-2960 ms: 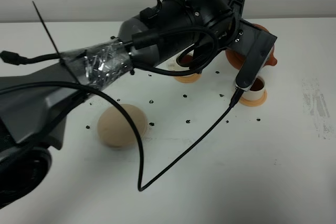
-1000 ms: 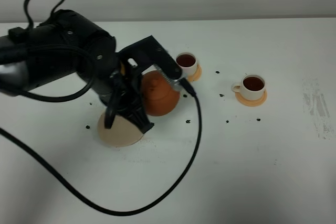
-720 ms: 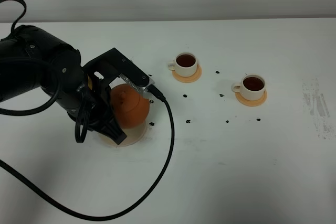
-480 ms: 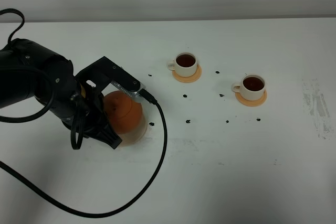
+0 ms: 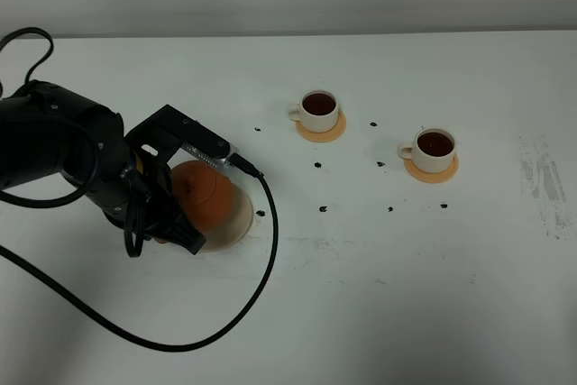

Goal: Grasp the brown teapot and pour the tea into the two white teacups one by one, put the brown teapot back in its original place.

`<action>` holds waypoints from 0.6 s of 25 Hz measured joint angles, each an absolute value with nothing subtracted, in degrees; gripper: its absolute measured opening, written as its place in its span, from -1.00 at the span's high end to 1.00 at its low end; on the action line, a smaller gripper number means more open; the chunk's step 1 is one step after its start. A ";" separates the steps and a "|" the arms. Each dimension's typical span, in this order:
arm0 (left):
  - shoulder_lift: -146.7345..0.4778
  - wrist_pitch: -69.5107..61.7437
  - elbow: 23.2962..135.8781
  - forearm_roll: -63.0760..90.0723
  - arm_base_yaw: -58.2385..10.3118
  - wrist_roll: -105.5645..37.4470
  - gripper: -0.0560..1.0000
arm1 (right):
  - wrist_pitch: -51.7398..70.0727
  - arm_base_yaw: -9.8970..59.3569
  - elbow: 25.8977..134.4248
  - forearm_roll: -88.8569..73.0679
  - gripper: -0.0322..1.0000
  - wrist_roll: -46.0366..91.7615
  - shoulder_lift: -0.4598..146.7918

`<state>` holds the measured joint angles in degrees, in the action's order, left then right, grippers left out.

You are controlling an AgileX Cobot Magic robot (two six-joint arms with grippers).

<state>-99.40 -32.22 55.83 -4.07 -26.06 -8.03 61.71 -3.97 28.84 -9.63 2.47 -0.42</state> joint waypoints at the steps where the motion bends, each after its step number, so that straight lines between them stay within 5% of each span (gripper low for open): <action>1: -100.09 -31.53 55.83 -3.95 -26.06 -8.03 0.66 | 61.71 -3.97 28.84 -9.63 0.19 2.47 -0.42; 15: -102.35 -30.24 55.82 -3.48 -26.06 -7.96 0.66 | 61.71 -3.97 28.84 -9.63 0.19 2.52 -0.42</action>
